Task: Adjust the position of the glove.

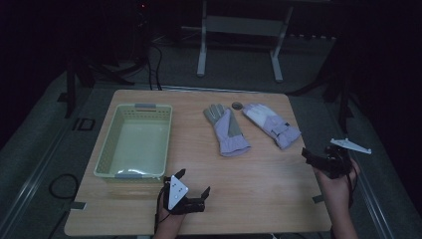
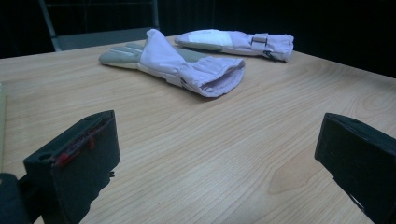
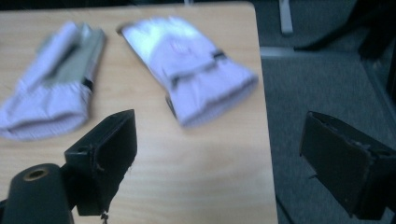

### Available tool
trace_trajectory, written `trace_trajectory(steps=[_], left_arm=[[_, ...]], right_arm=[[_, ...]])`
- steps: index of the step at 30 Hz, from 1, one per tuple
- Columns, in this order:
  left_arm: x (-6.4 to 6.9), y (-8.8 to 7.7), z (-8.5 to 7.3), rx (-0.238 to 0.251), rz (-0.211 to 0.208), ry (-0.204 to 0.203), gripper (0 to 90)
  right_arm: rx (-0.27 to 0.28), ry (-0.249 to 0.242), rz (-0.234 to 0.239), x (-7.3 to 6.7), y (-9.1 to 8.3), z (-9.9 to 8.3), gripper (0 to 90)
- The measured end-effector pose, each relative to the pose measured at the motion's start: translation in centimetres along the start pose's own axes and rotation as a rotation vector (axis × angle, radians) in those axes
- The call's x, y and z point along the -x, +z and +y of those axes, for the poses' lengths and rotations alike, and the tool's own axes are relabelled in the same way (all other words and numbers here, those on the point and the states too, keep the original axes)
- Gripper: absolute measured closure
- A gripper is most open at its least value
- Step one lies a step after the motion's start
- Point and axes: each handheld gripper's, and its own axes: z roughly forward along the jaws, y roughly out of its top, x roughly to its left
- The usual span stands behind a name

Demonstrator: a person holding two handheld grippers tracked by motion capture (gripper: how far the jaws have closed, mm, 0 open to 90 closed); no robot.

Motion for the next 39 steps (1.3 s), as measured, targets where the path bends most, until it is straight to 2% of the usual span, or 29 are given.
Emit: trace_trajectory(steps=[1, 2, 3, 4, 5, 6, 7, 8, 9, 13, 15, 18, 19, 20, 21, 22, 25, 28, 29, 32, 33, 38, 39], left_arm=[[0.0, 0.0, 0.0, 0.001, 0.000, -0.001, 0.1], [0.0, 0.0, 0.0, 0.001, 0.000, -0.001, 0.1], [0.0, 0.0, 0.0, 0.002, 0.000, -0.001, 0.1], [0.0, 0.0, 0.0, 0.002, 0.000, -0.001, 0.1], [0.0, 0.0, 0.0, 0.002, -0.002, 0.000, 0.1], [0.0, 0.0, 0.0, 0.002, -0.002, 0.000, 0.1], [0.0, 0.0, 0.0, -0.001, -0.006, -0.001, 0.1], [0.0, 0.0, 0.0, -0.001, -0.006, -0.001, 0.1], [0.0, 0.0, 0.0, -0.001, -0.009, 0.000, 0.1], [0.0, 0.0, 0.0, -0.001, -0.008, 0.001, 0.1], [0.0, 0.0, 0.0, -0.002, -0.010, 0.000, 0.1], [0.0, 0.0, 0.0, -0.002, -0.011, -0.001, 0.1], [0.0, 0.0, 0.0, 0.000, -0.012, 0.000, 0.1], [0.0, 0.0, 0.0, 0.000, -0.012, 0.000, 0.1], [0.0, 0.0, 0.0, 0.000, -0.013, 0.003, 0.1], [0.0, 0.0, 0.0, 0.000, -0.013, 0.003, 0.1], [0.0, 0.0, 0.0, 0.001, -0.014, 0.004, 0.1], [0.0, 0.0, 0.0, -0.001, -0.017, 0.001, 0.1], [0.0, 0.0, 0.0, 0.000, -0.017, 0.001, 0.1], [0.0, -0.1, 0.0, 0.002, -0.016, 0.000, 0.1], [0.0, -0.1, 0.0, 0.004, -0.017, 0.001, 0.1], [0.0, -0.1, 0.0, 0.002, -0.018, 0.006, 0.1], [0.0, -0.1, 0.0, 0.003, -0.019, 0.004, 0.1]], right_arm=[[0.016, -0.019, 0.009, -0.5, -0.3, 1.2, 13.5], [0.016, -0.019, 0.009, -0.5, -0.3, 1.2, 13.5], [0.029, -0.046, 0.016, -1.0, -0.5, 2.3, 14.0], [0.029, -0.046, 0.016, -1.0, -0.5, 2.3, 14.0], [0.042, -0.061, 0.029, -1.6, -0.7, 3.4, 15.3], [0.042, -0.061, 0.029, -1.6, -0.7, 3.4, 15.3], [0.066, -0.069, 0.032, -2.1, -0.8, 4.3, 17.0], [0.066, -0.069, 0.032, -2.1, -0.8, 4.3, 17.0], [0.072, -0.090, 0.043, -2.8, -0.8, 5.3, 17.7], [0.081, -0.105, 0.055, -3.6, -0.9, 6.2, 19.5], [0.091, -0.121, 0.081, -4.5, -0.7, 7.0, 19.8], [0.099, -0.134, 0.100, -5.2, -0.7, 7.4, 20.7], [0.108, -0.153, 0.118, -5.9, -0.6, 7.8, 22.3], [0.108, -0.153, 0.118, -5.9, -0.6, 7.8, 22.3], [0.114, -0.173, 0.118, -6.7, -0.4, 8.1, 23.7], [0.114, -0.173, 0.118, -6.7, -0.4, 8.1, 23.7], [0.103, -0.188, 0.147, -7.9, 0.2, 8.8, 24.3], [0.102, -0.186, 0.154, -8.5, 0.6, 9.0, 26.9], [0.101, -0.189, 0.159, -9.0, 1.0, 9.3, 26.9], [0.093, -0.187, 0.174, -9.6, 1.4, 9.5, 27.1], [0.084, -0.201, 0.179, -10.1, 1.9, 9.7, 27.6], [0.052, -0.224, 0.184, -11.1, 2.8, 10.1, 28.2], [0.042, -0.230, 0.181, -11.6, 3.1, 10.3, 31.4]])
